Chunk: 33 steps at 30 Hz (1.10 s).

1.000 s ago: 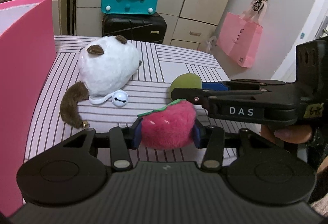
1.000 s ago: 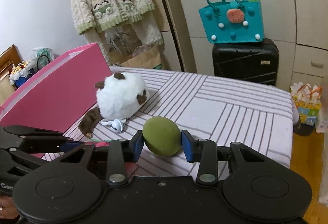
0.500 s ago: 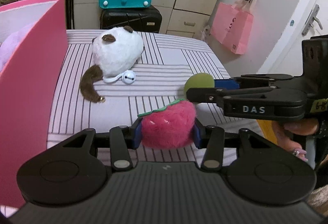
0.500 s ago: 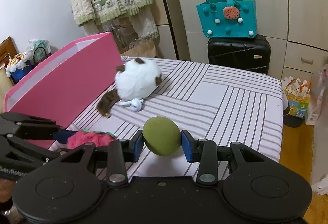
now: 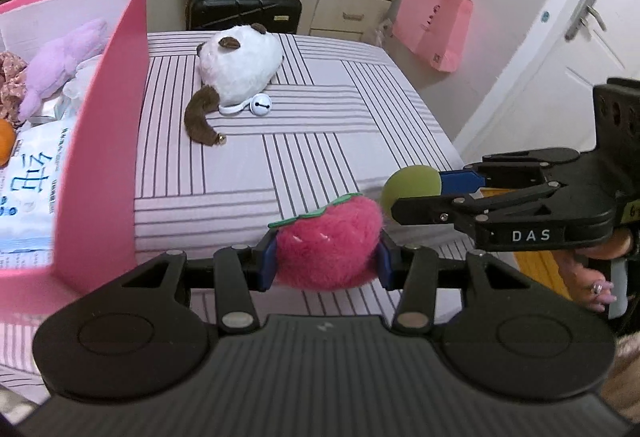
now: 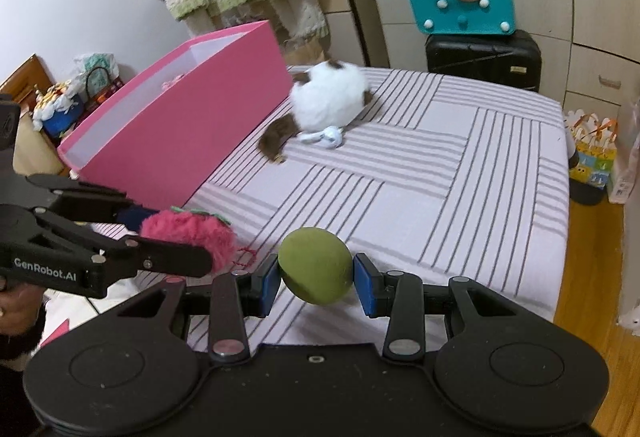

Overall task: Organize soft objects
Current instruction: 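Carry the pink fuzzy ball with the left gripper while the right gripper carries the green ball over the box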

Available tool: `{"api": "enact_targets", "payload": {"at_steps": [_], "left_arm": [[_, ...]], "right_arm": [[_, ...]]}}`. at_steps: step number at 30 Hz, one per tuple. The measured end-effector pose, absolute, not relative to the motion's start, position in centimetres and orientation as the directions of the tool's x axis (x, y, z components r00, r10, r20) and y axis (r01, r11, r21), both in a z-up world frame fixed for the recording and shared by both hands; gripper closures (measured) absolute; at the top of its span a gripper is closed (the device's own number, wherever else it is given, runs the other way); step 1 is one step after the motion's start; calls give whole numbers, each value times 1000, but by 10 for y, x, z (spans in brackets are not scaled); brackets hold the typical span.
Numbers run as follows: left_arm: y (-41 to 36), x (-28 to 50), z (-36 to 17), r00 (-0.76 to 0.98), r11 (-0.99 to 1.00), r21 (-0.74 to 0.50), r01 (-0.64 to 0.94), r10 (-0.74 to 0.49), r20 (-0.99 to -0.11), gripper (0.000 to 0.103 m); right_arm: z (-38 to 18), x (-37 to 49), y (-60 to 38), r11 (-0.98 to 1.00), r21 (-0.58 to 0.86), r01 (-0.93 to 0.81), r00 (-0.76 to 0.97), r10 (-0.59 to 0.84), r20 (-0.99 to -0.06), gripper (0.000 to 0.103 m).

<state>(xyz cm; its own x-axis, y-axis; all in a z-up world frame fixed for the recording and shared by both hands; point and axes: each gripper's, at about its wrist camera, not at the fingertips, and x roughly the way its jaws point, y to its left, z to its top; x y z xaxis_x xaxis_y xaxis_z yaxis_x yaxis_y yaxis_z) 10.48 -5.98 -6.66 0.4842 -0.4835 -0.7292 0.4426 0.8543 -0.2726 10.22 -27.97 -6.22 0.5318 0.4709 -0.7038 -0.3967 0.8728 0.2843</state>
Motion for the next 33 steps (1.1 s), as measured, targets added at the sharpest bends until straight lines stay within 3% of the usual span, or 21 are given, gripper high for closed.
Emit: {"api": "enact_targets", "payload": {"at_steps": [33], "left_arm": [[49, 26, -2, 424, 799, -210, 563, -497, -757, 57]], "right_arm": [[-1, 44, -164, 687, 385, -616, 291, 653, -699, 58]]}}
